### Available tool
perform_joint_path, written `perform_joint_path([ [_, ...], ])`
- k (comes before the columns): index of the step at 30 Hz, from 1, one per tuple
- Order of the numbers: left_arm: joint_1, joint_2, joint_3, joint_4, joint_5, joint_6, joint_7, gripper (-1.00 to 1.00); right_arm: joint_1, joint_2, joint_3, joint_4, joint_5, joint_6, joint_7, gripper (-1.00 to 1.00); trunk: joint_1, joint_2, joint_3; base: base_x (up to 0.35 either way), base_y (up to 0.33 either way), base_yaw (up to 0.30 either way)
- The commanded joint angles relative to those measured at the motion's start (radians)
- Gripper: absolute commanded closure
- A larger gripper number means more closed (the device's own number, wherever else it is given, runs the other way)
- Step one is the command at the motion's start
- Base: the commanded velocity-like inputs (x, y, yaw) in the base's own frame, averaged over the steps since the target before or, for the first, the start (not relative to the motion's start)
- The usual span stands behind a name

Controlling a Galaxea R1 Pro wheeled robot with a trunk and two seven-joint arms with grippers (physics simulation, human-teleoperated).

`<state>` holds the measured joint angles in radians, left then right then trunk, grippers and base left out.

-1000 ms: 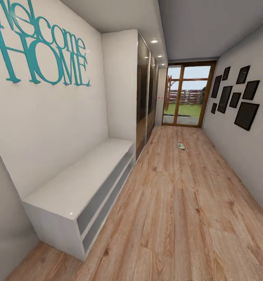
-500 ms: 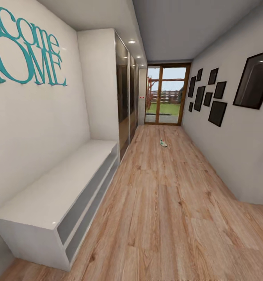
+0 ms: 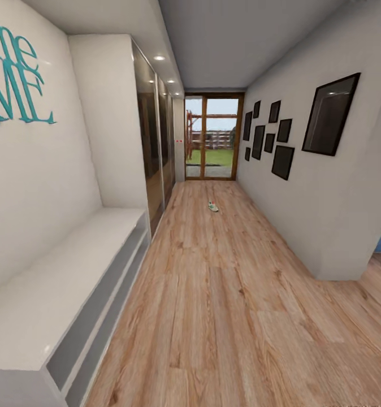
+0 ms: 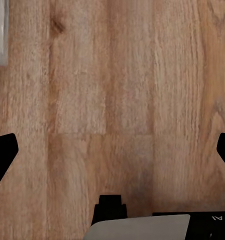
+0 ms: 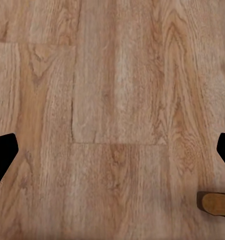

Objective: Pick up the two gym shoes and the two sandals from the corridor floor and place them onto the hallstand (shoe rack) in the corridor, making sure they are on the rack and not on the floor. Arrange them so the two gym shoes are next to each other and the two sandals are next to each other.

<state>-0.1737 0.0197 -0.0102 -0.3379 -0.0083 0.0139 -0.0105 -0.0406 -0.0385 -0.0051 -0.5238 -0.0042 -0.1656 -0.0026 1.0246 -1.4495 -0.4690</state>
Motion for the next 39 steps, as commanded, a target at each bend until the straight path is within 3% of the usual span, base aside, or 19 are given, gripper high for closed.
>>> perform_joint_path([
  [1, 0.0, 0.0, -0.001, -0.001, -0.001, 0.001, -0.001, -1.0, -0.001, 0.0, -0.001, 0.001, 0.0, -0.003, 0.0, -1.0, 0.0, 0.0, -0.001, 0.262, 0.193, -0.3],
  [11, 0.0, 0.0, -0.002, -0.001, -0.001, 0.001, -0.002, -1.0, -0.001, 0.0, 0.0, 0.001, 0.0, -0.003, -0.001, -1.0, 0.0, 0.0, -0.001, 0.278, 0.214, -0.219],
  [39, 0.0, 0.0, -0.002, 0.003, -0.001, 0.001, -0.002, -1.0, -0.001, 0.0, 0.0, 0.001, 0.001, -0.003, -0.001, -1.0, 0.0, 0.0, -0.001, 0.297, 0.177, -0.016],
])
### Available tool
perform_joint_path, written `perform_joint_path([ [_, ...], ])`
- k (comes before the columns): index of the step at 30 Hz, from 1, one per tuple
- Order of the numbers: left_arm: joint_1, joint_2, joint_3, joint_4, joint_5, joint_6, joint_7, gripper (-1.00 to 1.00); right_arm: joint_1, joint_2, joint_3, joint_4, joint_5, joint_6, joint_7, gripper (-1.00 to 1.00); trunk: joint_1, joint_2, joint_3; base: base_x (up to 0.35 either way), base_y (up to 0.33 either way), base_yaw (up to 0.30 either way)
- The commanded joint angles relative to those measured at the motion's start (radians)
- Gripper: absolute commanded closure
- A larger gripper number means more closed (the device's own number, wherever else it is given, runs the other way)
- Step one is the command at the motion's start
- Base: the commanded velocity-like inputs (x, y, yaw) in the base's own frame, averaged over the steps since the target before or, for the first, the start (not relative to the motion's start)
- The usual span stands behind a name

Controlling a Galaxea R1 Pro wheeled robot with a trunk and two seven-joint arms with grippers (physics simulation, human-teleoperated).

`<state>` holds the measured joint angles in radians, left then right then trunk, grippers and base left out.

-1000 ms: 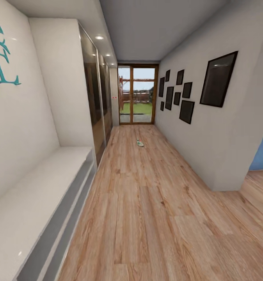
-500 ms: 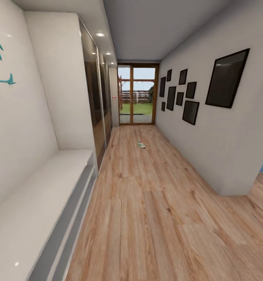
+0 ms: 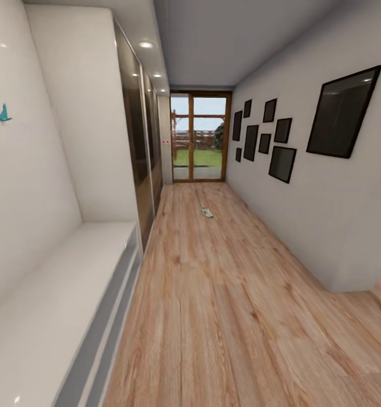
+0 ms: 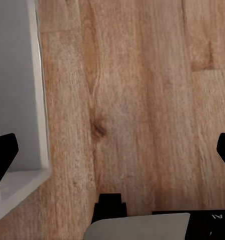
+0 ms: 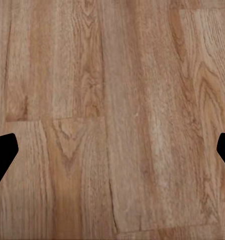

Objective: Pick up the two gym shoes and the two sandals from the corridor floor and place them onto the hallstand (shoe rack) in the corridor, making sure they are on the rack and not on the floor. Arrange them so the two gym shoes are next to each other and the two sandals are next to each other.

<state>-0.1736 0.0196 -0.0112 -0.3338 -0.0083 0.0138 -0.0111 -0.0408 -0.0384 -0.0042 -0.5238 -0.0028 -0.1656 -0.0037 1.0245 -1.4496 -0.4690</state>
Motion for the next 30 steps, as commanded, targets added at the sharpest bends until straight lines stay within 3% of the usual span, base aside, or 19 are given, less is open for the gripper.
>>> perform_joint_path([
  [1, 0.0, 0.0, -0.001, -0.001, -0.001, 0.001, -0.001, -1.0, -0.001, 0.0, 0.0, 0.001, 0.0, -0.003, 0.0, -1.0, 0.001, 0.0, -0.001, 0.332, 0.044, -0.141],
  [11, 0.0, 0.0, -0.002, 0.001, -0.001, -0.001, -0.001, -1.0, -0.001, 0.0, 0.0, 0.001, 0.0, -0.003, 0.0, -1.0, 0.001, 0.0, -0.001, 0.337, 0.001, -0.232],
  [19, -0.001, 0.0, -0.002, 0.006, -0.002, -0.069, -0.002, -1.0, -0.001, 0.0, 0.0, 0.001, 0.0, -0.003, 0.001, -1.0, 0.001, 0.0, -0.001, 0.32, -0.111, -0.262],
  [30, 0.0, 0.002, -0.003, 0.007, -0.002, -0.077, -0.001, -1.0, -0.001, 0.0, 0.0, 0.001, 0.0, -0.003, 0.0, -1.0, 0.001, 0.0, -0.001, 0.326, -0.052, -0.264],
])
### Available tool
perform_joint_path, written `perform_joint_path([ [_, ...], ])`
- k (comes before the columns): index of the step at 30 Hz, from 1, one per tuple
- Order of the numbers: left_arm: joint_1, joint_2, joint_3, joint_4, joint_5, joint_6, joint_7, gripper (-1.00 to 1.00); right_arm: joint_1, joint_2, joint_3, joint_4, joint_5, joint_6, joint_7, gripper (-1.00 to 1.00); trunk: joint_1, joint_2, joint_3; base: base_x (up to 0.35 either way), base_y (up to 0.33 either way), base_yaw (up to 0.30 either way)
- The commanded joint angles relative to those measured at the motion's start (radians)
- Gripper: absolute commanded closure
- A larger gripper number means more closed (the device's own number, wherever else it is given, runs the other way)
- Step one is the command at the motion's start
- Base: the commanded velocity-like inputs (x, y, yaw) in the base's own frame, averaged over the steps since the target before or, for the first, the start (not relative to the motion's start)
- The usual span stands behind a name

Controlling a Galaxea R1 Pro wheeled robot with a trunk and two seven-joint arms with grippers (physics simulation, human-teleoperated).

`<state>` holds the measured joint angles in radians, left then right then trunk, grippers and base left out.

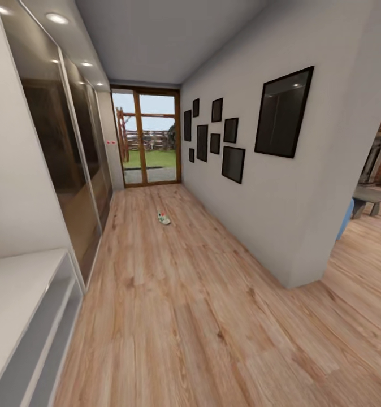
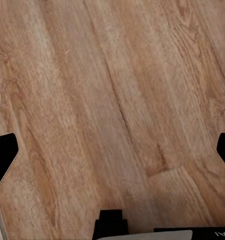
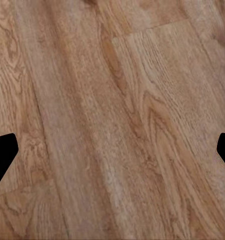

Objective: Pick up the two gym shoes and the two sandals from the corridor floor and place them onto the hallstand (shoe rack) in the corridor, making sure they are on the rack and not on the floor. Arrange them so the two gym shoes are next to each other and the two sandals are next to each other.

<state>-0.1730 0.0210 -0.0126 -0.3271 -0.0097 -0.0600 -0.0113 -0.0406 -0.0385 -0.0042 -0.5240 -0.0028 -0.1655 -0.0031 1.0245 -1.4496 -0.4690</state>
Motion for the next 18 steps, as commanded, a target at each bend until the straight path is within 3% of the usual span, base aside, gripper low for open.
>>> perform_joint_path([
  [1, 0.0, 0.0, -0.001, 0.0, -0.001, -0.003, -0.001, -1.0, -0.001, 0.0, 0.0, 0.001, 0.0, -0.003, 0.0, -1.0, 0.001, 0.0, -0.001, 0.337, -0.004, -0.264],
  [6, 0.0, 0.0, 0.0, 0.0, -0.001, -0.004, -0.001, -1.0, -0.001, 0.0, 0.0, 0.001, 0.0, -0.003, -0.001, -1.0, 0.001, 0.0, -0.001, 0.178, -0.001, -0.264],
  [18, -0.001, 0.0, 0.0, 0.0, 0.0, -0.005, 0.001, -1.0, -0.001, 0.0, 0.0, 0.001, 0.0, -0.003, 0.0, -1.0, 0.001, 0.0, -0.001, 0.023, 0.0, -0.264],
])
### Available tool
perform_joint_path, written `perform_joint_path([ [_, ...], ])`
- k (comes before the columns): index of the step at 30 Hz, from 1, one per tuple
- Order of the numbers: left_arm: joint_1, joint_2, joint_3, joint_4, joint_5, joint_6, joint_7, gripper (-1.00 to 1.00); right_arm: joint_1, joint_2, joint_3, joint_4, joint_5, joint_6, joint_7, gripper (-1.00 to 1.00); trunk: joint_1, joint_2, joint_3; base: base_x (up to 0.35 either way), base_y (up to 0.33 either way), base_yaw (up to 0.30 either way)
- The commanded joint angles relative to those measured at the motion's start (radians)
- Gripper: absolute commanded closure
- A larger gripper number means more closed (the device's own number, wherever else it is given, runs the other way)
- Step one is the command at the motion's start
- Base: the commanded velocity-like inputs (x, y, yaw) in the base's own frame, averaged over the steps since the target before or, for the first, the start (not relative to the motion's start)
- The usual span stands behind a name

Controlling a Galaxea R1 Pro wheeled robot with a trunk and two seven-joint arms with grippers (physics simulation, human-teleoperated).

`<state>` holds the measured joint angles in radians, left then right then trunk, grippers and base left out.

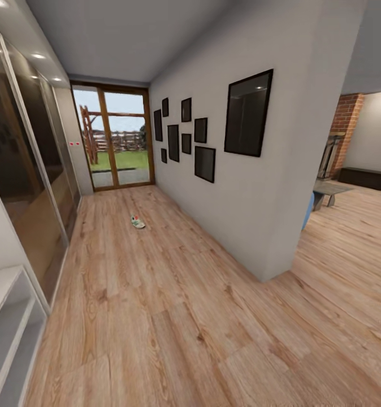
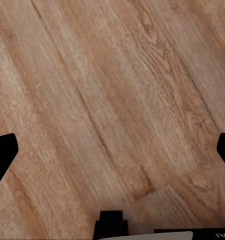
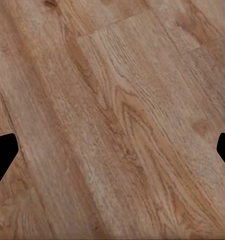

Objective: Pick up the two gym shoes and the two sandals from the corridor floor and place them onto the hallstand (shoe rack) in the corridor, making sure they are on the rack and not on the floor. Arrange them so the two gym shoes are next to each other and the two sandals are next to each other.

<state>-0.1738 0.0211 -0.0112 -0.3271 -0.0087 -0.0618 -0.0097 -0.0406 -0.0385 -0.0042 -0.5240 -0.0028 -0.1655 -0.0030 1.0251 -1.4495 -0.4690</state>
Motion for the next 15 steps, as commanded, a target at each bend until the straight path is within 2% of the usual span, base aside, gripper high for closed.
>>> perform_joint_path([
  [1, 0.0, 0.0, -0.001, 0.0, -0.001, -0.003, -0.001, -1.0, -0.001, 0.0, 0.0, 0.001, 0.0, -0.003, 0.0, -1.0, 0.0, 0.0, -0.001, 0.003, 0.0, -0.264],
  [15, 0.0, 0.0, 0.007, 0.0, 0.0, -0.004, 0.007, -1.0, -0.001, 0.0, 0.0, 0.001, 0.0, -0.003, 0.0, -1.0, 0.0, 0.0, -0.001, 0.001, 0.0, -0.264],
])
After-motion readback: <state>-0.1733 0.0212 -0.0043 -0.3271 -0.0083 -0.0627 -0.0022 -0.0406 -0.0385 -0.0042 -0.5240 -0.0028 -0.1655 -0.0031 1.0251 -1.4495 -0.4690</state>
